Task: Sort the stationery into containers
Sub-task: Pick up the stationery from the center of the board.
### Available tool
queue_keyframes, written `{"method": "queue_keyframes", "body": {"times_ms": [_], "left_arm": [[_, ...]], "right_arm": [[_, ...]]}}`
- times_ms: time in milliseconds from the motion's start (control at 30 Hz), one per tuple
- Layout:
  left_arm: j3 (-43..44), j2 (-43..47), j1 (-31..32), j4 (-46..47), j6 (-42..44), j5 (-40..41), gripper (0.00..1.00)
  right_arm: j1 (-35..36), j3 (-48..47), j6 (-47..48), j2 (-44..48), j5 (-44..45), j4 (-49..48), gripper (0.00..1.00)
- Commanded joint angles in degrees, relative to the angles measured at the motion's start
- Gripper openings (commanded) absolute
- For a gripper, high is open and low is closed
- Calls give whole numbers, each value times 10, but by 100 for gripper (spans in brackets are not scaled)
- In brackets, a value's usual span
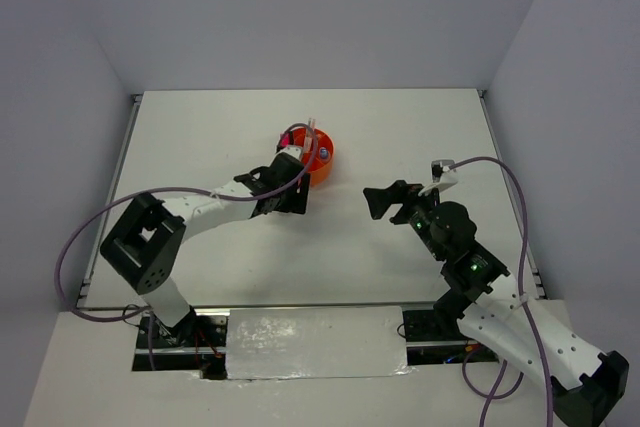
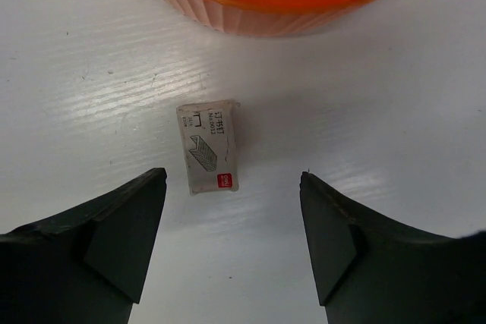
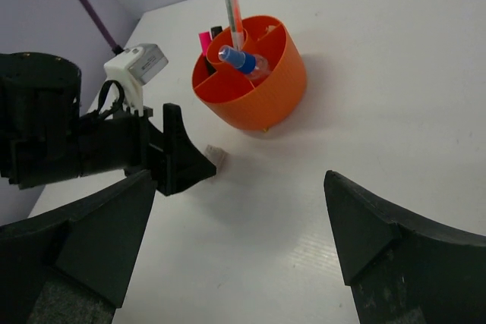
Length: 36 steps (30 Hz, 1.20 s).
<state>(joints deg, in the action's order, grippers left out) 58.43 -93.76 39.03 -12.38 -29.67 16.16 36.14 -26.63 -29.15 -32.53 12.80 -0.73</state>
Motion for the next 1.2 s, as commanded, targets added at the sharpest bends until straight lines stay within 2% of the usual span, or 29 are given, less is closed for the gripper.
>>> {"method": "queue_keyframes", "body": {"times_ms": [0, 200, 367, 467, 500, 600, 633, 800, 967, 1167], "left_arm": [[22, -32, -4, -4, 14, 0, 83], [20, -70, -4, 3, 9, 24, 81], [15, -78, -4, 14, 17, 27, 67], [2, -71, -5, 17, 18, 27, 42], [-3, -66, -5, 19, 18, 27, 27], [-24, -45, -5, 23, 15, 30, 5], [-30, -32, -5, 21, 15, 32, 1], [-67, 31, -4, 32, 46, 21, 0], [-96, 140, 3, 53, 97, -16, 0], [-159, 276, 34, 153, 134, -132, 0]], "right_arm": [[4, -3, -2, 12, -11, 32, 100], [4, -14, 3, 16, -18, 42, 100], [3, -12, 1, 23, -19, 45, 100], [3, -11, 2, 27, -21, 48, 100], [3, -11, 2, 28, -21, 49, 100], [3, -11, 1, 27, -22, 48, 100], [3, -11, 0, 25, -24, 47, 100], [3, -10, -1, 17, -40, 41, 100], [3, -2, 12, 6, -71, 19, 100], [2, -5, -19, -24, -166, -23, 100]]}}
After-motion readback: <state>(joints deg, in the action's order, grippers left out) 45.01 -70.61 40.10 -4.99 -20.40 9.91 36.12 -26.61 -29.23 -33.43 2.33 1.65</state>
